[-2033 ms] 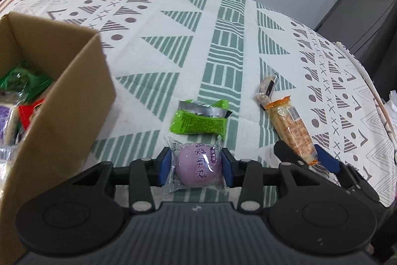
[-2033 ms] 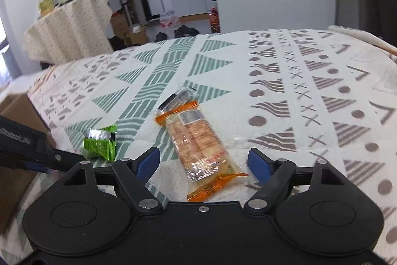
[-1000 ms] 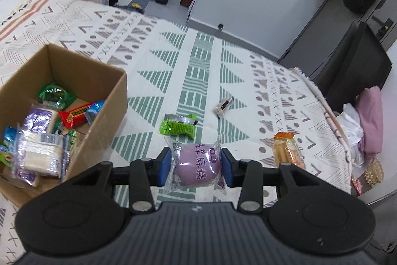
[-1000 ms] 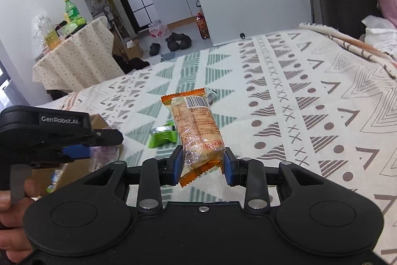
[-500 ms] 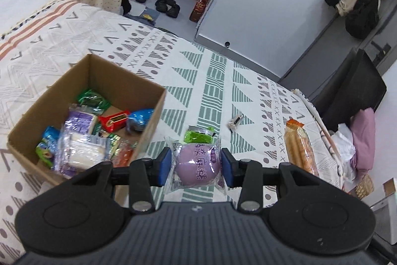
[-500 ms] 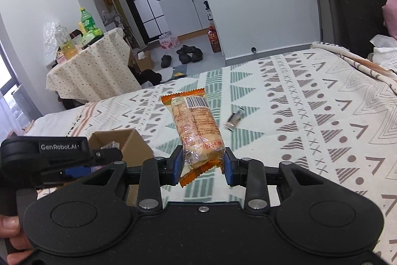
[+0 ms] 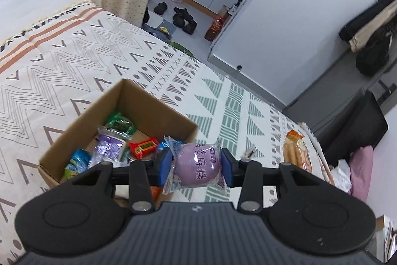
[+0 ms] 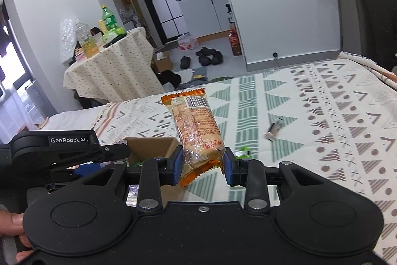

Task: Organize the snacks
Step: 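Carry the purple bun and biscuit packet toward the cardboard box, then lower both packets into the box and open both grippers, then move the left gripper to the green packet while the right gripper approaches the clear wrapped snack, then close the left gripper on the green packet while the right gripper grasps the clear wrapped snack, then carry the green packet and clear snack over the cardboard box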

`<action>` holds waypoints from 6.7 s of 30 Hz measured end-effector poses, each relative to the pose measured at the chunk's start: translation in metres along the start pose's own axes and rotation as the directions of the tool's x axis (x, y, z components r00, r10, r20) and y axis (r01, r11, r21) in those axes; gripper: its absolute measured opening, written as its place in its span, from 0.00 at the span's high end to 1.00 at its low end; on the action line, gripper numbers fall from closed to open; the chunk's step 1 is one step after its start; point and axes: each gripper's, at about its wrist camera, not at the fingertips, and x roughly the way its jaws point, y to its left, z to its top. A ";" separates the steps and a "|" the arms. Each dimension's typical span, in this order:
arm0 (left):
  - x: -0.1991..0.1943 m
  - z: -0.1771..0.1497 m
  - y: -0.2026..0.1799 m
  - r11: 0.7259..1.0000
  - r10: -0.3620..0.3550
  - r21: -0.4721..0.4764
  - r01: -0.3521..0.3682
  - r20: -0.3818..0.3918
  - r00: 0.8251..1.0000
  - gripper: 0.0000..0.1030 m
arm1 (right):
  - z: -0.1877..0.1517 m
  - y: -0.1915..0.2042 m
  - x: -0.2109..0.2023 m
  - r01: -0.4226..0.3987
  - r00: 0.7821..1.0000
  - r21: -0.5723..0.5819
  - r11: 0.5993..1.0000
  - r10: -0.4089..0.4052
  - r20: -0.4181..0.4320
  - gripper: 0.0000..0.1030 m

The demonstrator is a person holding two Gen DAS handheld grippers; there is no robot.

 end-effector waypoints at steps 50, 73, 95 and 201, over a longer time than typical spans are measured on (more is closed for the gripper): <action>0.027 -0.003 0.004 0.990 0.143 0.000 -0.143 0.006 0.990 0.16 | -0.012 0.000 0.030 -0.039 0.996 0.032 0.999 0.041 -0.073 0.49; 0.050 -0.048 -0.073 0.950 0.036 0.309 -0.033 -0.003 0.999 0.00 | -0.031 -0.112 -0.001 0.051 0.999 0.082 0.995 -0.050 -0.020 0.26; 0.111 -0.066 -0.124 0.916 0.104 0.392 -0.084 -0.030 0.994 0.03 | -0.051 -0.161 0.045 -0.034 0.999 0.166 0.985 0.037 -0.016 0.28; -0.005 -0.058 -0.077 0.983 -0.043 0.179 0.033 0.055 0.998 0.61 | -0.035 -0.102 -0.045 0.082 0.991 0.253 0.964 -0.105 0.080 0.82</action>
